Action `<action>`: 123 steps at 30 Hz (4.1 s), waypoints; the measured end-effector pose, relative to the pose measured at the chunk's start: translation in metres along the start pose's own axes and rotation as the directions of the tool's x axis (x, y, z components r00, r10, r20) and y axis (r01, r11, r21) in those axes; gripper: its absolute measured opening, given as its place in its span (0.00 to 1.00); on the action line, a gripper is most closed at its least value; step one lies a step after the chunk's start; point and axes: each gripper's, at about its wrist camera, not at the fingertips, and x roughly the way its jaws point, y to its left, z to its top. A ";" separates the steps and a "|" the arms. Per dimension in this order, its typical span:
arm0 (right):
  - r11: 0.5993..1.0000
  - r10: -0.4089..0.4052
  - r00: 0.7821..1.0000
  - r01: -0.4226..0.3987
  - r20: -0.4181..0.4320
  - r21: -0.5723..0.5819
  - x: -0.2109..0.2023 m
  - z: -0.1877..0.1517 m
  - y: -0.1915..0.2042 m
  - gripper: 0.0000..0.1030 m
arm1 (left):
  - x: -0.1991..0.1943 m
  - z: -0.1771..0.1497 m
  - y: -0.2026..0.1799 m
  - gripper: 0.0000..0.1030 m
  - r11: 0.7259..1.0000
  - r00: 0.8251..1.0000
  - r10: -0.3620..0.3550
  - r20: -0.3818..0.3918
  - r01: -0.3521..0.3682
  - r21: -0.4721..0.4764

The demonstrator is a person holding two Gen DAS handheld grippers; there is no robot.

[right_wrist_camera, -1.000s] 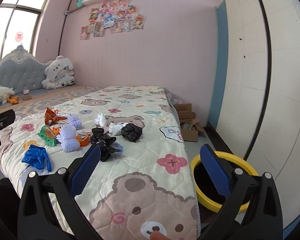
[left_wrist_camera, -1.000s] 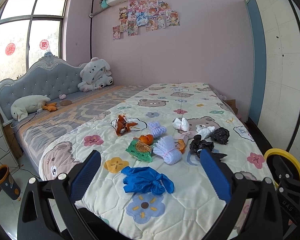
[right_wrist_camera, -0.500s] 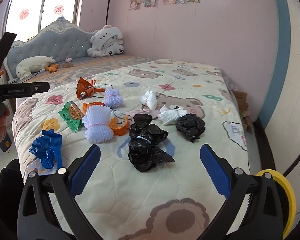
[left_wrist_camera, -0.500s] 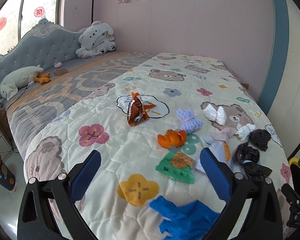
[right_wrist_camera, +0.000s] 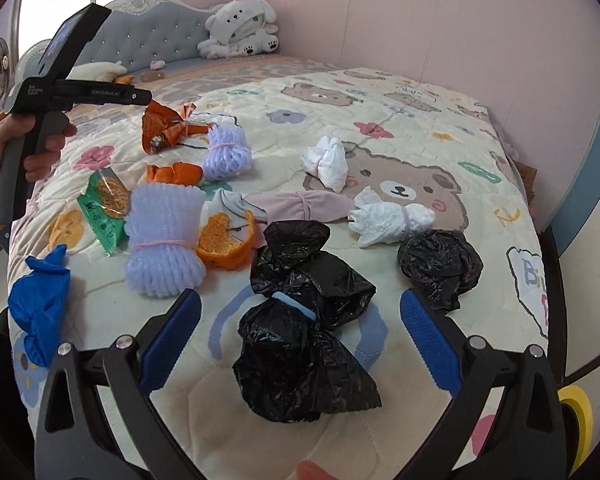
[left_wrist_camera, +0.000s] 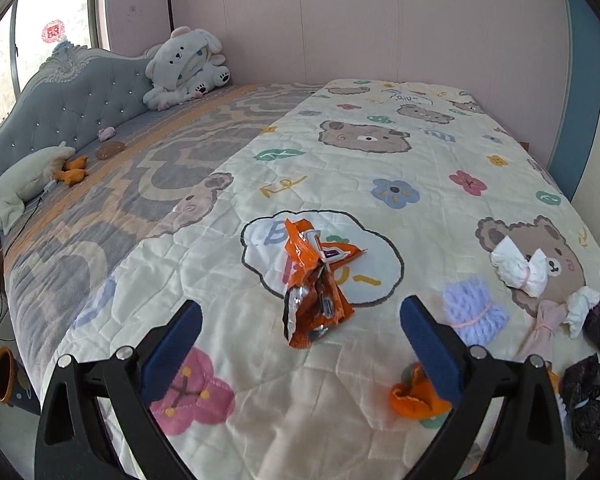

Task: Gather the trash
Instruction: 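Grasp the orange snack wrapper with the left tool while the right tool grasps the black plastic bag, then carry wrapper and black bag to the yellow bin and open both tools, then move both tools back over the bed toward the blue glove and black bag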

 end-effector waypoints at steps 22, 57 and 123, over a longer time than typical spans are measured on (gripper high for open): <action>0.989 0.050 0.989 -0.030 -0.136 0.148 0.052 -0.003 -0.017 0.36 | 0.100 -0.007 -0.005 0.23 0.989 0.981 -0.139 -0.135 0.132 -0.058; 0.908 -0.186 0.982 0.161 0.029 0.387 -0.165 -0.091 -0.145 0.29 | -0.142 -0.060 -0.238 0.19 0.808 0.844 -0.536 -0.022 0.521 0.274; 0.826 -0.366 0.927 0.287 0.076 0.485 -0.245 -0.093 -0.207 0.78 | -0.194 -0.095 -0.300 0.90 0.814 0.851 -0.524 -0.011 0.505 0.286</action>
